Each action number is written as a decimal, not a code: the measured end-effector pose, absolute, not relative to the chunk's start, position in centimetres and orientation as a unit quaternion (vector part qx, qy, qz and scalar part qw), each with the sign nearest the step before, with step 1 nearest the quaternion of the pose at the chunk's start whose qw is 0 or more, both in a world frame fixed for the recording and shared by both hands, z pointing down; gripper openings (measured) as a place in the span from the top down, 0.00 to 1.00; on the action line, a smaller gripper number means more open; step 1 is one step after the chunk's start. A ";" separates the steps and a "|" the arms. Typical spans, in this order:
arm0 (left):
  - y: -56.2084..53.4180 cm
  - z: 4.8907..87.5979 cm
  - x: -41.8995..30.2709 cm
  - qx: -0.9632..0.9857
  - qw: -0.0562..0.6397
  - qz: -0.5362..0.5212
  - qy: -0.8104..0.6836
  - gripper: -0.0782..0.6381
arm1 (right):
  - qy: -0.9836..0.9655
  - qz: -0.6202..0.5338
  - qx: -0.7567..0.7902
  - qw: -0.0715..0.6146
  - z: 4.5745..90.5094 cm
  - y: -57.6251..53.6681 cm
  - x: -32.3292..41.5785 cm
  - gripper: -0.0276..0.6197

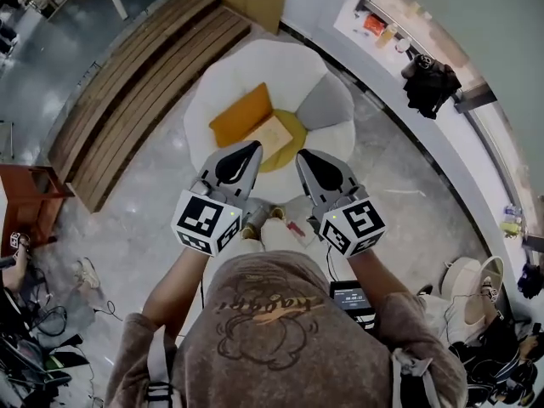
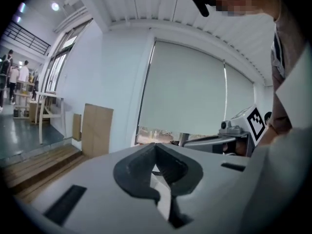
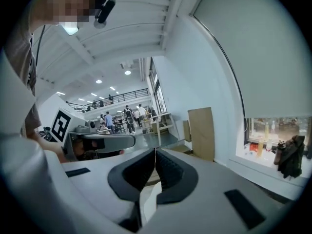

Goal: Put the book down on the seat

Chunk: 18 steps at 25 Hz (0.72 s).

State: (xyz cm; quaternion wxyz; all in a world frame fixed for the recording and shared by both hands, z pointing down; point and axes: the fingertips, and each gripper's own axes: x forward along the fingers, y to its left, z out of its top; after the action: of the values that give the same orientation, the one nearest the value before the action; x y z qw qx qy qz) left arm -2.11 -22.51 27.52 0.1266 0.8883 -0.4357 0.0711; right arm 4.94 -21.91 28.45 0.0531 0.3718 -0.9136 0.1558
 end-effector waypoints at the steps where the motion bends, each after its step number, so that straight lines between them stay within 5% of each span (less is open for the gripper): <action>1: -21.8 27.0 -2.3 0.890 0.122 0.069 -0.435 0.88 | -0.916 0.148 0.370 0.050 27.9 -21.4 4.6 0.93; 18: -11.4 21.9 -3.2 0.922 0.097 0.063 -0.370 0.88 | -0.944 0.084 0.318 0.016 21.0 -10.0 1.6 0.93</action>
State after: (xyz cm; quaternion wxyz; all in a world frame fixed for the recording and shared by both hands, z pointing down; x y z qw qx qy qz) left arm -3.15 -11.44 21.94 0.0966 0.9221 -0.3696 0.0626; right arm 1.60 -9.98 20.96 0.0157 0.3184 -0.9441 0.0844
